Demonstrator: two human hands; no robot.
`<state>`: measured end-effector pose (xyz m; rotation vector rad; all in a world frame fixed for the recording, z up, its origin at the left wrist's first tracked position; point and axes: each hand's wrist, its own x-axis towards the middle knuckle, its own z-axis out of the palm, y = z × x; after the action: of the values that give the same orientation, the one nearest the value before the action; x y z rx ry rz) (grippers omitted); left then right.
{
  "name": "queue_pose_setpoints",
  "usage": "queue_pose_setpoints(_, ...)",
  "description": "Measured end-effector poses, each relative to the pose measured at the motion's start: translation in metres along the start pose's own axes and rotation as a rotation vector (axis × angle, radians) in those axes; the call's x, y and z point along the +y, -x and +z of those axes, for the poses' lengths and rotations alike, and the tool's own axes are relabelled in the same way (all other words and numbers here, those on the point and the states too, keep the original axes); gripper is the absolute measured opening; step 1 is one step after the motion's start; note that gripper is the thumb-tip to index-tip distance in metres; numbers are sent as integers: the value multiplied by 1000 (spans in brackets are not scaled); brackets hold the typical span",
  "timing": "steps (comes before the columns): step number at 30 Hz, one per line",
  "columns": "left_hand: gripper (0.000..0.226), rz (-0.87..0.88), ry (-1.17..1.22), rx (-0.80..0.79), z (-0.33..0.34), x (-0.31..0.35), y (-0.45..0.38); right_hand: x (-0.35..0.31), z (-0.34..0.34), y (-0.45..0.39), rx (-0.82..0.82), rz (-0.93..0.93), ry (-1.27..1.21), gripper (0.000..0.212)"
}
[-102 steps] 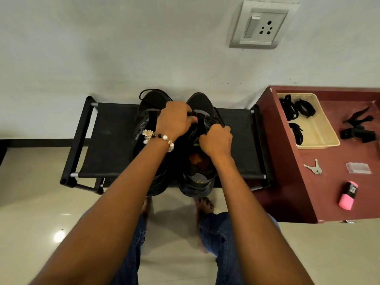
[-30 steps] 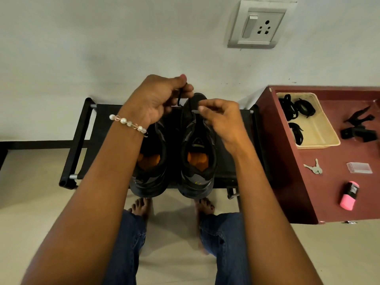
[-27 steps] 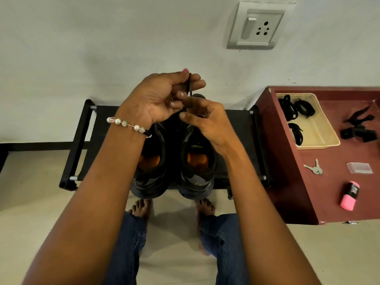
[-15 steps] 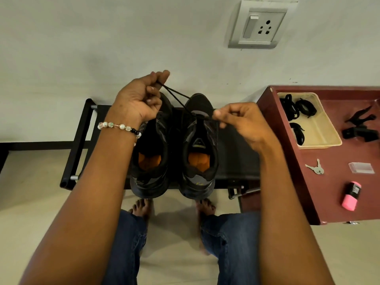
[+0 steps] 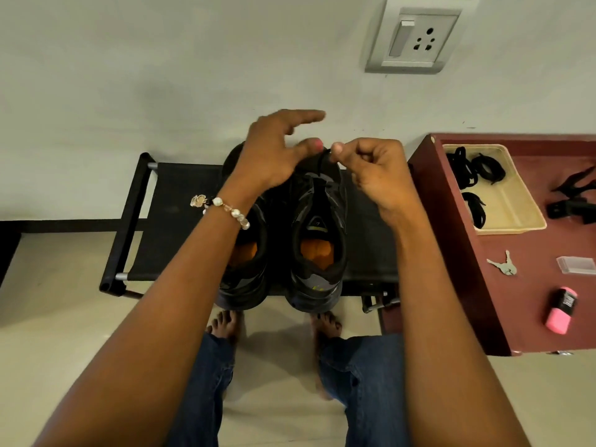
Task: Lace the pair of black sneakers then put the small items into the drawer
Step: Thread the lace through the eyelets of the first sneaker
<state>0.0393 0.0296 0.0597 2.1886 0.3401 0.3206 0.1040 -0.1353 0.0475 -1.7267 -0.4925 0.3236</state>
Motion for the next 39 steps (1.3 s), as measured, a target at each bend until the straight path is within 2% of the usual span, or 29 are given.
queue_pose_setpoints(3,16,17,66,-144,7,2,0,2,5,-2,28,16,-27,23)
queue_pose_setpoints(6,5,-68,130,-124,7,-9,0,8,-8,-2,12,76,-37,21)
queue_pose_setpoints(7,4,-99,158,-60,6,-13,-2,11,-13,-1,8,99,-24,20)
queue_pose_setpoints(9,4,-183,210,163,3,-21,-6,18,-25,1,30,144,-4,16)
queue_pose_setpoints(12,8,-345,169,488,-5,-37,-10,30,-42,2,84,201,30,15)
queue_pose_setpoints(14,10,-437,142,572,-6,-44,-10,34,-45,2,81,233,73,13)
queue_pose_setpoints(16,17,-450,34,540,-2,-47,-9,39,-42,-1,77,252,109,15)
queue_pose_setpoints(17,24,-413,-102,482,3,-47,-8,39,-38,-2,76,257,123,19)
queue_pose_setpoints(20,48,-129,-477,219,16,-39,-8,32,-24,-6,63,239,63,17)
queue_pose_setpoints(22,51,135,-407,0,26,-29,-10,26,-12,-7,74,226,-17,5)
queue_pose_setpoints(24,44,259,-224,-148,38,-24,-8,22,-1,-8,122,203,-40,8)
queue_pose_setpoints(27,28,185,-28,-64,48,-22,-1,20,8,-8,166,205,-14,13)
queue_pose_setpoints(30,24,91,118,64,48,-23,0,20,9,-9,184,238,-86,14)
queue_pose_setpoints(34,9,52,100,68,50,-28,-3,24,7,-9,134,281,-98,5)
queue_pose_setpoints(35,7,34,52,74,52,-30,-4,24,6,-8,97,314,-44,8)
queue_pose_setpoints(37,9,-1,-54,55,56,-35,-6,24,4,-4,-65,398,198,31)
queue_pose_setpoints(39,12,-21,-164,-42,62,-41,-7,21,6,1,-240,495,456,48)
